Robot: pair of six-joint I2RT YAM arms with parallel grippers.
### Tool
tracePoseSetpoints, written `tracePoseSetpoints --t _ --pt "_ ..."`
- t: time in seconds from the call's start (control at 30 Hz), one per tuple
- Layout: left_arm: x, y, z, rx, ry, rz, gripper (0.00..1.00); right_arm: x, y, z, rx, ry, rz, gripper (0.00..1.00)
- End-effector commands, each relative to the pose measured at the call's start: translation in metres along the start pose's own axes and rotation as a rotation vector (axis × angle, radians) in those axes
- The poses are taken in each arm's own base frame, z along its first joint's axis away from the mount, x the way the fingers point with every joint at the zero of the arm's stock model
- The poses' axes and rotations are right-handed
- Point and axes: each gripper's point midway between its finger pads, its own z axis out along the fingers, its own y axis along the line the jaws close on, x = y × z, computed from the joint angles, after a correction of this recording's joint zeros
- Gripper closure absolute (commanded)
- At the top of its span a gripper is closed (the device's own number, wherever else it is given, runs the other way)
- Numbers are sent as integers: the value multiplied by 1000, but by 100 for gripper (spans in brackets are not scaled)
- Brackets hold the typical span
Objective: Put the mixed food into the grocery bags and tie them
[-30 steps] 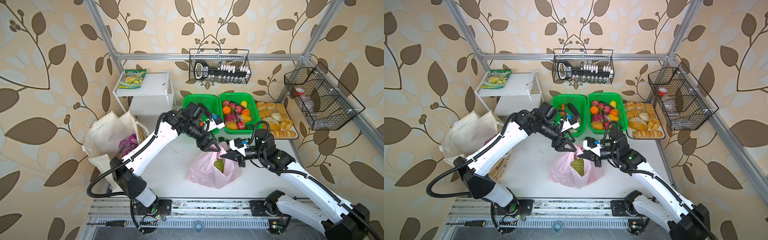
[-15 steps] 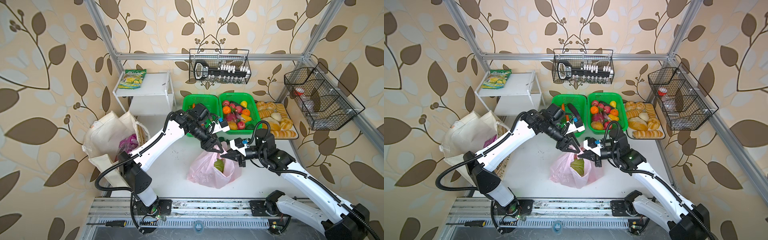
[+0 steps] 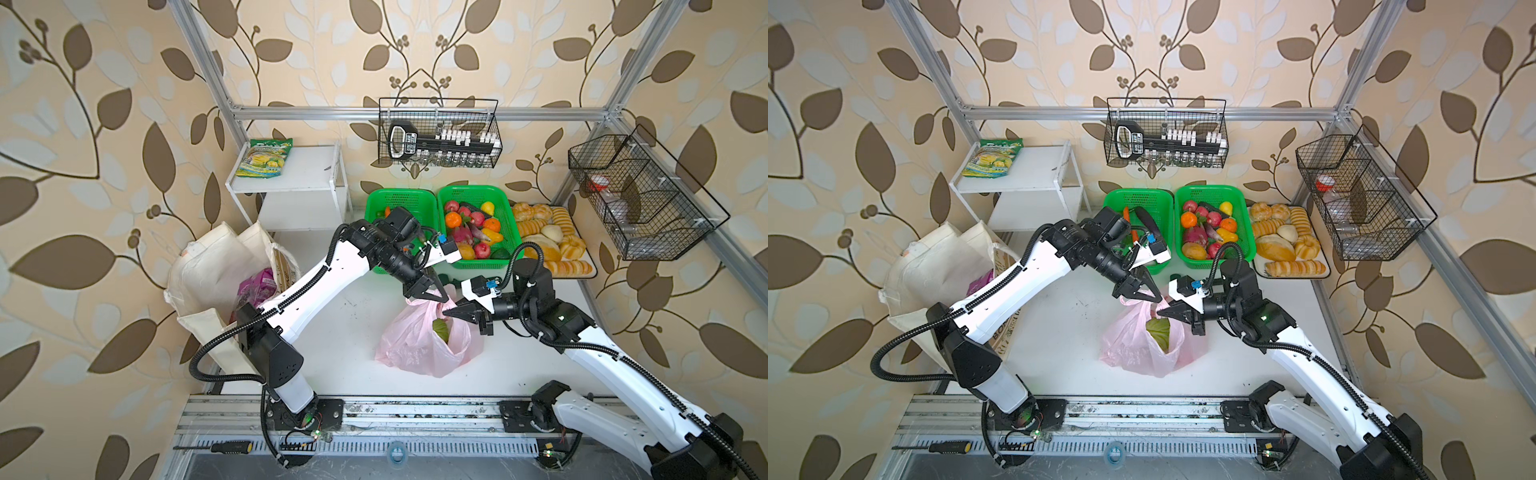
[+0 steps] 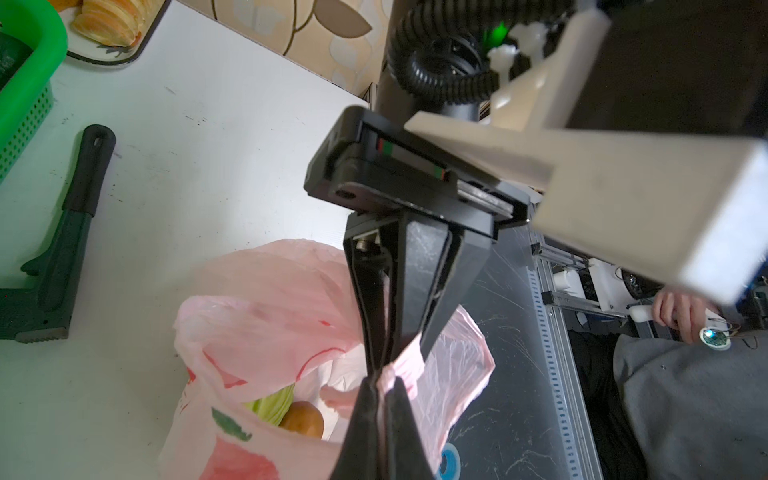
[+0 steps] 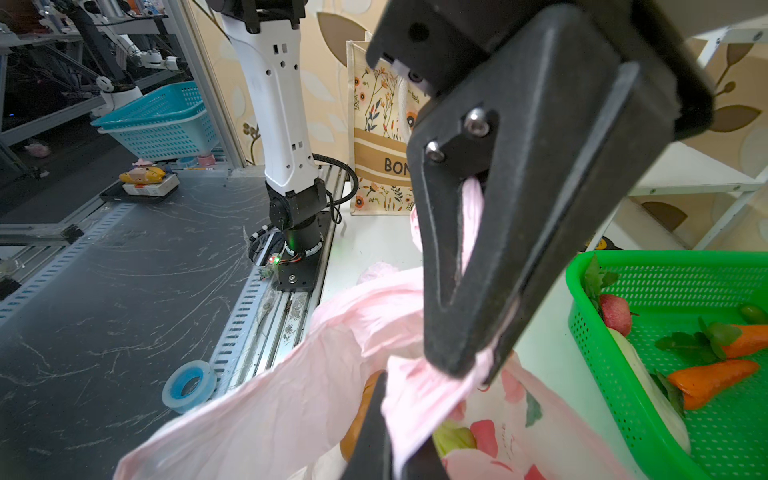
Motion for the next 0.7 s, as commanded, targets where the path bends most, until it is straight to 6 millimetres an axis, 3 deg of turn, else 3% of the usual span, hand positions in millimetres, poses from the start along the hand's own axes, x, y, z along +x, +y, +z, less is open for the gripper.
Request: tracePoseSetpoints --t 0.0,0.1,0.17,0.33,0.47,0.67 --pt "-3 -16 -8 18 -25 -15 100 -9 -6 -9 81 -10 -21 79" --pt "-1 -9 -7 -1 -19 -96 100 -9 -14 -17 174 -11 -8 60" --pt "1 -5 -7 -3 -19 -150 100 -13 -18 -24 234 -29 11 52" --pt "0 4 -8 -5 -53 -278 100 -34 -17 -43 330 -127 81 46" --pt "-4 9 -13 -5 -91 -353 100 -49 -4 -50 287 -226 219 55" --pt "-13 15 -21 -22 -169 -403 100 -33 16 -27 204 -161 492 74"
